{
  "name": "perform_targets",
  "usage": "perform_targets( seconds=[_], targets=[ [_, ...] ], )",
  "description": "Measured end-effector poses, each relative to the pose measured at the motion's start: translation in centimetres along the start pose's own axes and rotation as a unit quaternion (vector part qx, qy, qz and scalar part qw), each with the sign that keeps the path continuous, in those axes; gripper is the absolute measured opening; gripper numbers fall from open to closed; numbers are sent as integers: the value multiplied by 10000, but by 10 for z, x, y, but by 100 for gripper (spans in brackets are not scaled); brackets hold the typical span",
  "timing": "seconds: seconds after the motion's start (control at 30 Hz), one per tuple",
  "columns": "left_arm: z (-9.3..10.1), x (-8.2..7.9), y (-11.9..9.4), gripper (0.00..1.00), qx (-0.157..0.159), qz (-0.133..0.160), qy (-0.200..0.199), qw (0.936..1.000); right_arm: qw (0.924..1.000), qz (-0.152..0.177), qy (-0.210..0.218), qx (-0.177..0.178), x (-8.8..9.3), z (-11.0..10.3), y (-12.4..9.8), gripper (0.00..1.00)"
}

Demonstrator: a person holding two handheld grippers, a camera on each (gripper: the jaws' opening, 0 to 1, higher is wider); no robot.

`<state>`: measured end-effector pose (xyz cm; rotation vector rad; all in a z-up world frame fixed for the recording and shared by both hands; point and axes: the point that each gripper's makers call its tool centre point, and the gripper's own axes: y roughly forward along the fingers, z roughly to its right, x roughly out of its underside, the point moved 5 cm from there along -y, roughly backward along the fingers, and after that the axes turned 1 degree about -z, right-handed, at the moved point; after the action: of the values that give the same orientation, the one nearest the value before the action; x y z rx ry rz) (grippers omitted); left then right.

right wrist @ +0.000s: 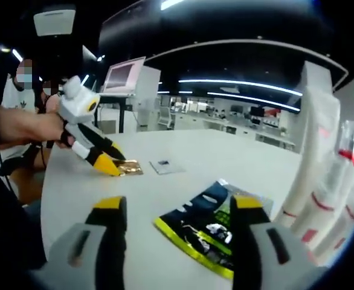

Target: Arrange the skincare products in the storage area until every visible bottle or jar stands upright without overlapping.

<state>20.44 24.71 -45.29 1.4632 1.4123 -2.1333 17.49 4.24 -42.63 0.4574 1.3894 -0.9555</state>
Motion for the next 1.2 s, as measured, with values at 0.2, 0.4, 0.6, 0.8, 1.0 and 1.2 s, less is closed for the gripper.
perform_targets(
  seconds=[0.2, 0.4, 0.6, 0.8, 1.0, 1.2],
  targets=[
    [-2, -1, -3, 31, -4, -29, -14, 10000, 9999, -60, -122, -100, -1, -7, 4, 68],
    [-7, -1, -4, 23, -10, -25, 10, 10000, 9996, -106, -172, -180, -1, -10, 6, 66],
    [-12, -2, -5, 18, -101, -9, 244, 9997, 9995, -154, -168, -199, 1, -10, 7, 65],
    [-16, -3, -6, 12, -208, 3, 527, 9984, 9992, -192, -189, -302, 1, -16, 10, 63],
    [-19, -3, -5, 5, -265, -40, 775, 9966, 9976, -246, -271, -585, -1, -29, 18, 57],
    [-20, -2, -6, 3, -281, -43, 780, 9965, 9968, -290, -313, -679, -1, -35, 20, 55]
  ],
)
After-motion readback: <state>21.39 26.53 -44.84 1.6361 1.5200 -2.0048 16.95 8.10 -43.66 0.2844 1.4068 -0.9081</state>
